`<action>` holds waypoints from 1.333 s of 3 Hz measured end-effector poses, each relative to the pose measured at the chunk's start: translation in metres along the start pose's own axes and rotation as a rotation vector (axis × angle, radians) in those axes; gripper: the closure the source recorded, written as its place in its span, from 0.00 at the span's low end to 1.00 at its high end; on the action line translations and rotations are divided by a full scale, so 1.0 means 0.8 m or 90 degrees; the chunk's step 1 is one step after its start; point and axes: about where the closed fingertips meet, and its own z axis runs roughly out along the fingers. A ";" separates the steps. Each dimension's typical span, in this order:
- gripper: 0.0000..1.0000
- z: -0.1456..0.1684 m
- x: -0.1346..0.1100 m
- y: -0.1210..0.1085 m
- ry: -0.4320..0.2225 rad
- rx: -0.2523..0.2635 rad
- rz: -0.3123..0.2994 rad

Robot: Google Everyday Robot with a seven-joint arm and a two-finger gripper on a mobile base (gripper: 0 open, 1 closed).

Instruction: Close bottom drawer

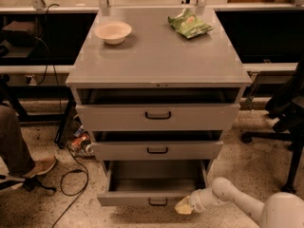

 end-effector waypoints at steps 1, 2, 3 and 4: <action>1.00 0.001 -0.012 -0.006 -0.012 0.007 -0.020; 1.00 0.001 -0.012 -0.006 -0.012 0.007 -0.020; 1.00 0.003 -0.017 -0.013 -0.020 0.019 -0.031; 1.00 -0.003 -0.030 -0.031 -0.045 0.057 -0.057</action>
Offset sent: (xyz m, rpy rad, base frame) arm 0.0098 0.0038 0.0026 0.0075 -0.0367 0.0070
